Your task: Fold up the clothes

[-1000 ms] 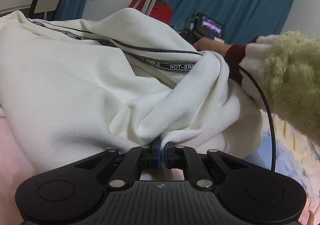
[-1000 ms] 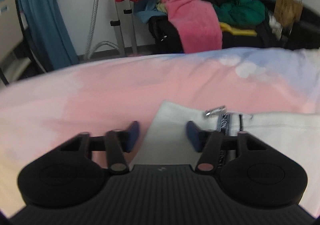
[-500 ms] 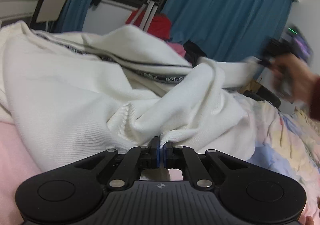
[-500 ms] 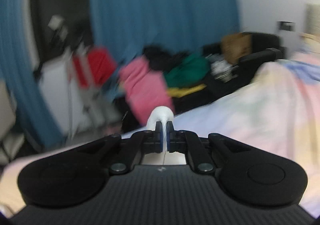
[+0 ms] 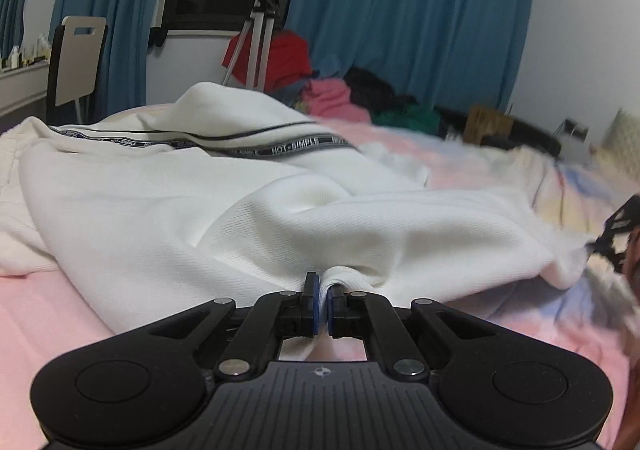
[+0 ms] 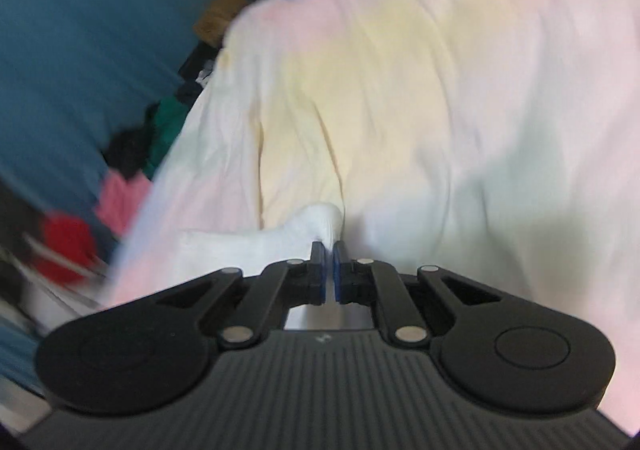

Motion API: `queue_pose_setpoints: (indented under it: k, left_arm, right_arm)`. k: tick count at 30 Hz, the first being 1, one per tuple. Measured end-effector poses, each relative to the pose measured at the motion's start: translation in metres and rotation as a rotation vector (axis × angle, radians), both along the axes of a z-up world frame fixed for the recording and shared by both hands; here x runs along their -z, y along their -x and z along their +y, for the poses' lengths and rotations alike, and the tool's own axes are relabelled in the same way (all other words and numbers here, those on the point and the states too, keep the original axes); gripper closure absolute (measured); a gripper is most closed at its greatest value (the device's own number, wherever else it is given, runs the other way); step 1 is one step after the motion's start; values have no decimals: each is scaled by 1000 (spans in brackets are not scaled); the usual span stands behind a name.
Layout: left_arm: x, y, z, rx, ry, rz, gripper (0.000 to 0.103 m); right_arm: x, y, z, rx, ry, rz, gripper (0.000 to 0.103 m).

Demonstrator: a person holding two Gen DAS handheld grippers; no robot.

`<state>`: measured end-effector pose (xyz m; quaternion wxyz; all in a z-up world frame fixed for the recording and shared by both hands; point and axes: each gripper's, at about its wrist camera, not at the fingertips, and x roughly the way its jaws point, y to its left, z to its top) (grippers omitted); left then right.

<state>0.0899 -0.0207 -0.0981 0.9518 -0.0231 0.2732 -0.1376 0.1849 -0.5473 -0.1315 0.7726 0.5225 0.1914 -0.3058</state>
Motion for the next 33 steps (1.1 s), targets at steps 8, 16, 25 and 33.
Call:
queue_pose_setpoints:
  k: [8,16,25,33]
  left_arm:
    - [4,-4,-2,-18,-25,47,98]
    - [6,-10,0,-36,7,74,98]
    - [0,-7,3,-30,63,20,98]
    - [-25,9,-2,140,85,-96,87]
  right_arm:
    - [24,-1,-16,-79,-191,-46,87]
    - [25,-23,-11,-166,-162,-35,70]
    - [-14,-26,1,-219,115,-17,96]
    - [-29,22,-34,39,246,-79,97]
